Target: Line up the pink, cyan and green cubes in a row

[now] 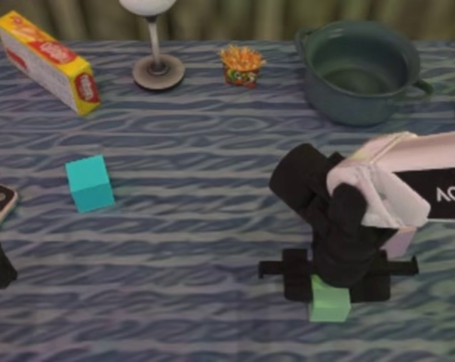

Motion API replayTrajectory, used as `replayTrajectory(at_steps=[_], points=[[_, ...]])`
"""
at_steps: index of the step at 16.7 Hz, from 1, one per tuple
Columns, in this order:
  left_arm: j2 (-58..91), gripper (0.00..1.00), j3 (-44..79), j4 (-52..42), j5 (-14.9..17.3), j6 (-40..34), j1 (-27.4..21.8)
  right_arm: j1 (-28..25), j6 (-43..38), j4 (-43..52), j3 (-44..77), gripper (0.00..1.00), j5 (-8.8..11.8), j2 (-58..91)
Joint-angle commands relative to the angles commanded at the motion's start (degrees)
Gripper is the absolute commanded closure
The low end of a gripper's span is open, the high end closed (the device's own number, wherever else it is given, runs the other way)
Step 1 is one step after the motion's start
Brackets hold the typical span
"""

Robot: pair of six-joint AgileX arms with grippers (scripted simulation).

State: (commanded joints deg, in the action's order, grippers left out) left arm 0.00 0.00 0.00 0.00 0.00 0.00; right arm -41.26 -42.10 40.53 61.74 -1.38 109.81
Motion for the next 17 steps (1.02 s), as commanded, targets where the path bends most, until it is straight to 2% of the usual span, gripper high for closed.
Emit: replayTrajectory(at_steps=[2, 15, 17], points=[[0.0, 0.00, 0.0, 0.0, 0.0, 0.0, 0.0, 0.0, 0.0, 0.0, 0.0, 1.00, 0.0, 0.0], [0.0, 0.00, 0.0, 0.0, 0.0, 0.0, 0.0, 0.0, 0.0, 0.0, 0.0, 0.02, 0.0, 0.0], [0.0, 0.00, 0.0, 0.0, 0.0, 0.0, 0.0, 0.0, 0.0, 0.0, 0.0, 0.00, 0.0, 0.0]])
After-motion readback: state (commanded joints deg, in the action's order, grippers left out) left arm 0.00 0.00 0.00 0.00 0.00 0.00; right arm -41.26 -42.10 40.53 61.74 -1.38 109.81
